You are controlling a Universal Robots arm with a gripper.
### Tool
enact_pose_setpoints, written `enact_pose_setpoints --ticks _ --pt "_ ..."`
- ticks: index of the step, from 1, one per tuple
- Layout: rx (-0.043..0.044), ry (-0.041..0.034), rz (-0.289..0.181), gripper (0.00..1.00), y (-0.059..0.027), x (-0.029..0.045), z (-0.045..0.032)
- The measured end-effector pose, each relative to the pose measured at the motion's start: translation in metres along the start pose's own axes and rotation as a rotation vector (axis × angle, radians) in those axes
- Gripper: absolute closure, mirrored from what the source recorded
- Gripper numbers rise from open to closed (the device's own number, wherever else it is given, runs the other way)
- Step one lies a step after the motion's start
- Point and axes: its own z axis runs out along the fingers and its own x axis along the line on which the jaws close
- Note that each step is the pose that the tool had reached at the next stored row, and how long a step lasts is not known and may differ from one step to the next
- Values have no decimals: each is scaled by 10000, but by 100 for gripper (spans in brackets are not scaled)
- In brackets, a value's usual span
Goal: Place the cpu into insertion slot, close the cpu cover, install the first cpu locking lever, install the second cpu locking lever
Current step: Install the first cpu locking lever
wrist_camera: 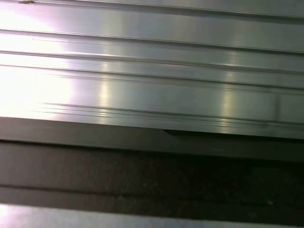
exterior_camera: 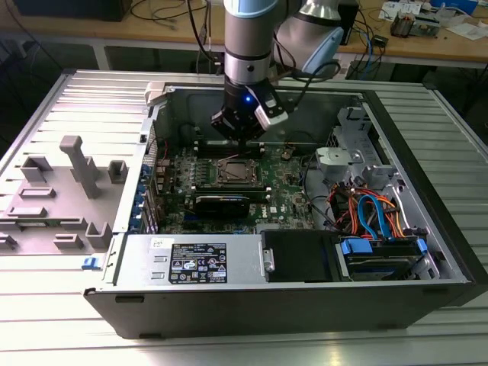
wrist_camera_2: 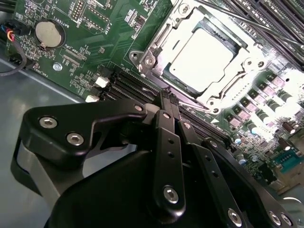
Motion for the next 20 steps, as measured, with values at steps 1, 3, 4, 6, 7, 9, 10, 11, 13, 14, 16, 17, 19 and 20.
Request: enact_pose_setpoints --ticks 1,3,4,6,7,9,10,11,13,14,16,17,19,20 --pt "0 0 0 89 0 -3 9" --pt "0 -1 0 89 -1 -14 28" --pt "-2 -1 0 89 -2 -22 34" --pt "-14 -3 1 89 -3 -33 44" --pt "-20 -2 3 89 -4 -40 50" --pt "-24 -3 4 89 -5 -46 62" --pt "-23 -3 5 89 -5 -47 66" --pt "-24 -3 6 89 -5 -47 71" --pt "-25 -3 4 89 -5 -48 78" --pt "-25 -3 4 89 -5 -48 83" --pt "-25 -3 3 89 -5 -52 97" --pt "-25 -2 3 89 -6 -54 106" --pt "-26 -4 5 89 -6 -66 124" --pt "-28 -3 5 89 -7 -66 130"
